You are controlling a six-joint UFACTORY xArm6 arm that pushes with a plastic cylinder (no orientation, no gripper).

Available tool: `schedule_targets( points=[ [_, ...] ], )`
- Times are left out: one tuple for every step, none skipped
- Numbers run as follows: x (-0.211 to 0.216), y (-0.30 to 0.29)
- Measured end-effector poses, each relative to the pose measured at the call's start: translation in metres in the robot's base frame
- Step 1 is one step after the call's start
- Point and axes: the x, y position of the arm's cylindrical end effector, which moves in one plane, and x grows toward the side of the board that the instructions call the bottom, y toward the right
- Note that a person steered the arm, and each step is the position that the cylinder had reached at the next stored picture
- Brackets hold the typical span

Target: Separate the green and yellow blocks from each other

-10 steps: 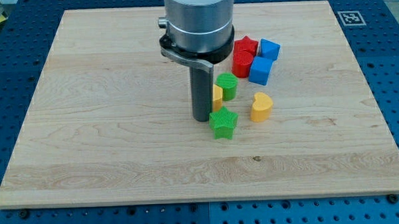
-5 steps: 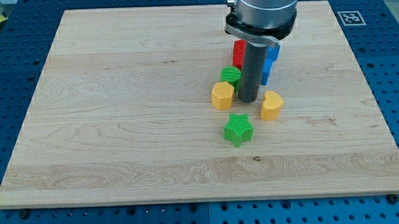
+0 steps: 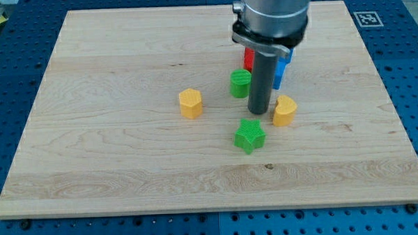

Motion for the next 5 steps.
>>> schedule_targets(
  points=[
    [0.028, 0.0],
    [0.03, 0.0],
    [0.038, 0.018],
    [0.057, 0.017],
    [0.057, -0.007]
  ],
)
